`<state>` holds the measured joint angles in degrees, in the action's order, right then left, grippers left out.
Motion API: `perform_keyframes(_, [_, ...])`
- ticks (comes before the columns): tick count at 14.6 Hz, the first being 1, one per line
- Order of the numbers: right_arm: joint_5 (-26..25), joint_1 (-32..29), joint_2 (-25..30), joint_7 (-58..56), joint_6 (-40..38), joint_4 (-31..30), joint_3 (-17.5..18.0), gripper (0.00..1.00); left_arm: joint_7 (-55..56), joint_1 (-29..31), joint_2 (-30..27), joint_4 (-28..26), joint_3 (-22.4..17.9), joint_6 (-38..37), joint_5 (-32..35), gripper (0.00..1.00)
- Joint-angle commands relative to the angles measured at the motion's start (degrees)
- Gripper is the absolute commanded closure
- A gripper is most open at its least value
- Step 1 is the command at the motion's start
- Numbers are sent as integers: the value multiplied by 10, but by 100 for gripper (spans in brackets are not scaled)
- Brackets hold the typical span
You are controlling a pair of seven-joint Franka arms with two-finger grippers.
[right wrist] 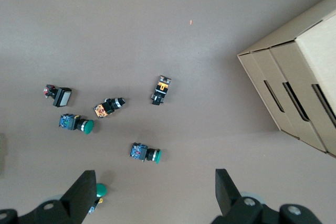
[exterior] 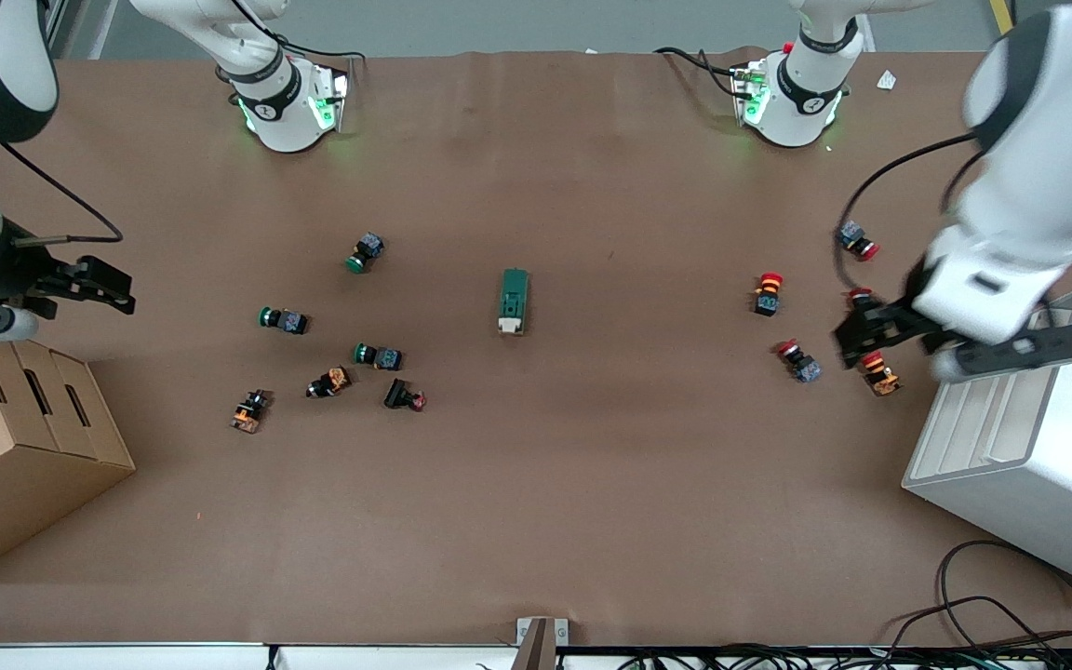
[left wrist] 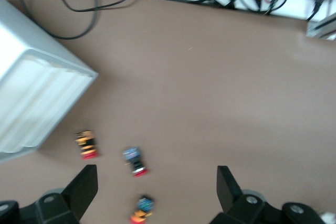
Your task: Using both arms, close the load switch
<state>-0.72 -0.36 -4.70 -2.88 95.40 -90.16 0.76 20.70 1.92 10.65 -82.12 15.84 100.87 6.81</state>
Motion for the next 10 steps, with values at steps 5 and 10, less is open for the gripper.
perform_keyframes(5, [-2,-10,2,-2,-91,58,3,0,-138,-14,-130,-100,-83,-96,-76,0])
perform_keyframes(10, [-4,-10,15,-5,-157,53,2,0,-160,-24,-172,-132,-101,-128,-90,0])
